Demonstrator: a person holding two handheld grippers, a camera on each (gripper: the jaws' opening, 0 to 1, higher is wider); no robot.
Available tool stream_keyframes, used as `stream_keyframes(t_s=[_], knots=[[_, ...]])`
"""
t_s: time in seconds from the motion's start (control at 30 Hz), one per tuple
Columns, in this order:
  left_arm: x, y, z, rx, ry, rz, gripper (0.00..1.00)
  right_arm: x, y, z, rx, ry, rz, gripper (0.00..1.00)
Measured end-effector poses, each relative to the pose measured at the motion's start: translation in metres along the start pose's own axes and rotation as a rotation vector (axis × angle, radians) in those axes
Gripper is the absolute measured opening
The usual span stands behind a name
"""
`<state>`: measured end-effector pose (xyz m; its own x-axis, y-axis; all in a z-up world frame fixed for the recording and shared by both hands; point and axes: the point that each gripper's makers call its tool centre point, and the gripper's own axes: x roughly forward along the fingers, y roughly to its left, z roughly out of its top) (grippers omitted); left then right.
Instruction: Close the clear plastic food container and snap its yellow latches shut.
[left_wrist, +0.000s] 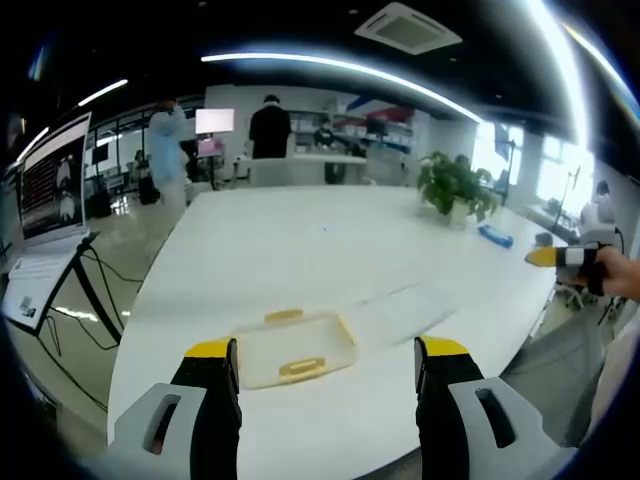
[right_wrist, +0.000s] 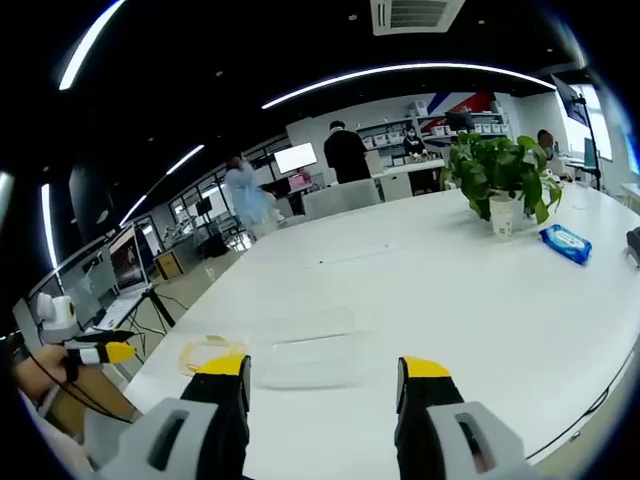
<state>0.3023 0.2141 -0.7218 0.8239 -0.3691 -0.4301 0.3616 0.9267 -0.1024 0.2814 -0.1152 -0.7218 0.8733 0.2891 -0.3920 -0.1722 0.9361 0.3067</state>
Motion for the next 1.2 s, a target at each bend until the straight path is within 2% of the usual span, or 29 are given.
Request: stream_keyframes(t_s=[0.7,1.2], knots=[[0.0016,0.0010,-0.0018,-0.007,0.005,-0.005,0.69,0.0021,0.0023,0.0023,-0.003,0.001,0.007,0.58],[0.0068,0.0000,-0.0033,-0.006,0.011,-0.020,0.69,0.0009,-0.0001,-0.0028,0.013,0.011,-0.002,0.57]])
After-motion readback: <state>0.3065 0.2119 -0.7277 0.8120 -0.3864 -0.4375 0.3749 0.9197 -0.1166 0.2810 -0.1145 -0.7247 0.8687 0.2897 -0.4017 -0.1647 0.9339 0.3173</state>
